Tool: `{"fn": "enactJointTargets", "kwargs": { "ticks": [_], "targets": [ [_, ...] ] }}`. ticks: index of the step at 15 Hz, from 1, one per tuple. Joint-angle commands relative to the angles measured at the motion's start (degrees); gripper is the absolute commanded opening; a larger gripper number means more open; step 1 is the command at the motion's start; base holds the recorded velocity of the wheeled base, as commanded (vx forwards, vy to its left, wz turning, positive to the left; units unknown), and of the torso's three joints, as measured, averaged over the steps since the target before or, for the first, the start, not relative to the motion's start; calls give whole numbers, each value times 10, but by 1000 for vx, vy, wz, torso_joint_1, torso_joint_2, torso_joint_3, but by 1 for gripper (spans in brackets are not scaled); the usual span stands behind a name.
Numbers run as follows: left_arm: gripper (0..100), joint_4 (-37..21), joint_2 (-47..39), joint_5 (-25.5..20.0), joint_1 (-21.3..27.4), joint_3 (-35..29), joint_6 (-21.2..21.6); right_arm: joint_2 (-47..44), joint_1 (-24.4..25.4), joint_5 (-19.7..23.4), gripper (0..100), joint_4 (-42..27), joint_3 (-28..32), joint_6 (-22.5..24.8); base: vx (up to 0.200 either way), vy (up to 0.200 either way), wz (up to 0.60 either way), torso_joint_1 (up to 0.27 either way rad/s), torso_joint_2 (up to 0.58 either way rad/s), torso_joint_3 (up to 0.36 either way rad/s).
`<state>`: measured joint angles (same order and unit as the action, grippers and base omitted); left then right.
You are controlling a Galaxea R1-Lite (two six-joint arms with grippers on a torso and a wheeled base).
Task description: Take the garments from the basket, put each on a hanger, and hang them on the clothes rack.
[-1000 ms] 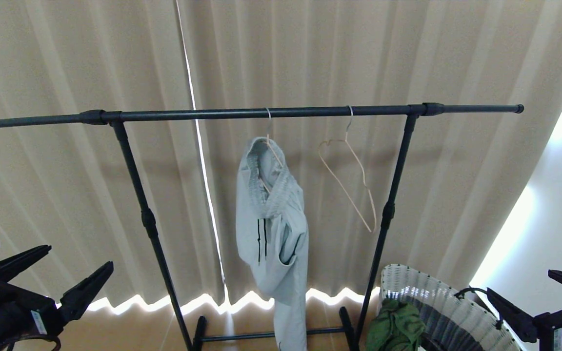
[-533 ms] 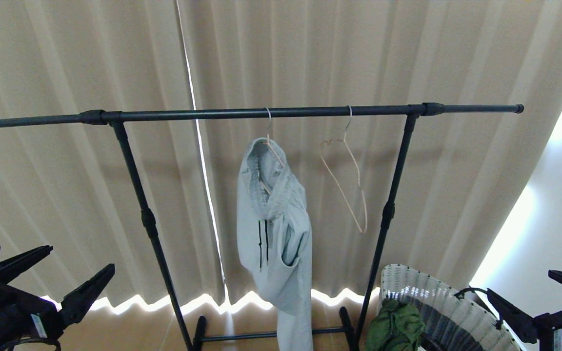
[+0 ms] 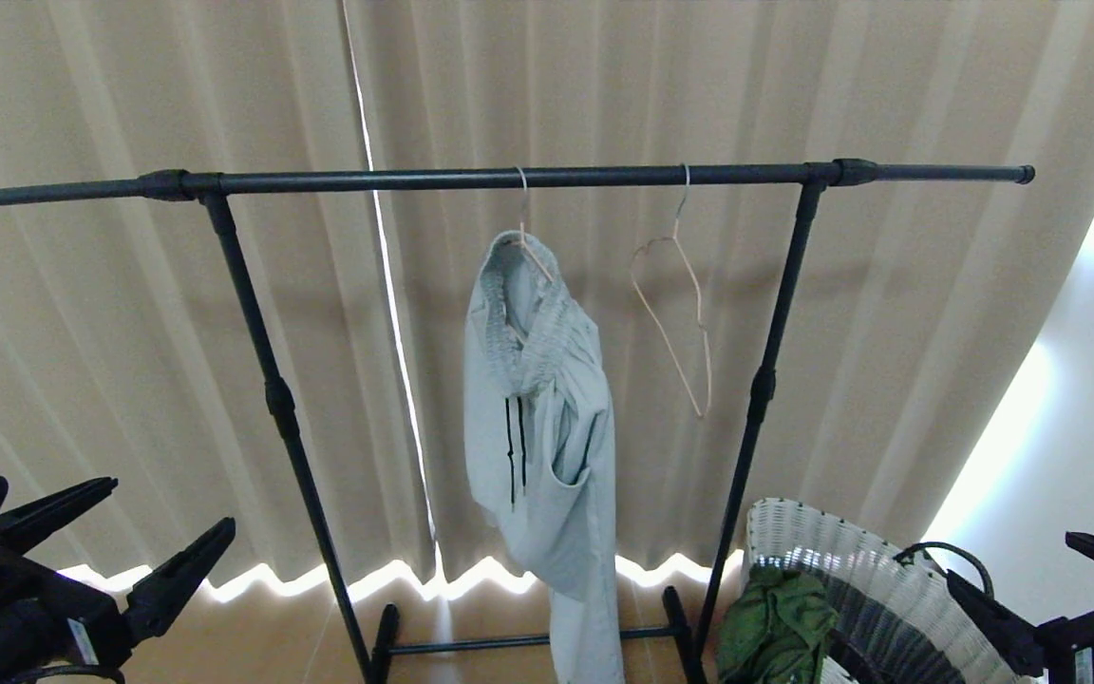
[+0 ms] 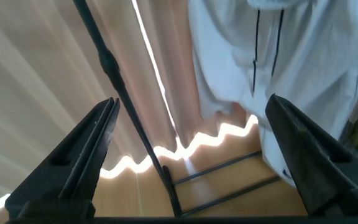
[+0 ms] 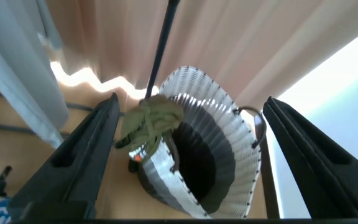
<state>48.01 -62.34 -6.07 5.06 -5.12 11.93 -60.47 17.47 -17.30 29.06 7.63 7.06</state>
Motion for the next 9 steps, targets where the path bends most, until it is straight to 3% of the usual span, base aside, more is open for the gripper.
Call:
{"fn": "enactJointTargets", "kwargs": {
  "ticks": [1, 9],
  "targets": [
    [100, 1, -1, -1, 0, -1, 0, -2, 0, 0, 100, 0, -2, 1, 0, 0, 0, -193, 496, 295],
    [100, 1, -5, -3, 21, -4, -2, -3, 0, 1, 100, 0, -8, 1, 0, 0, 0, -176, 477, 300]
  ]
}}
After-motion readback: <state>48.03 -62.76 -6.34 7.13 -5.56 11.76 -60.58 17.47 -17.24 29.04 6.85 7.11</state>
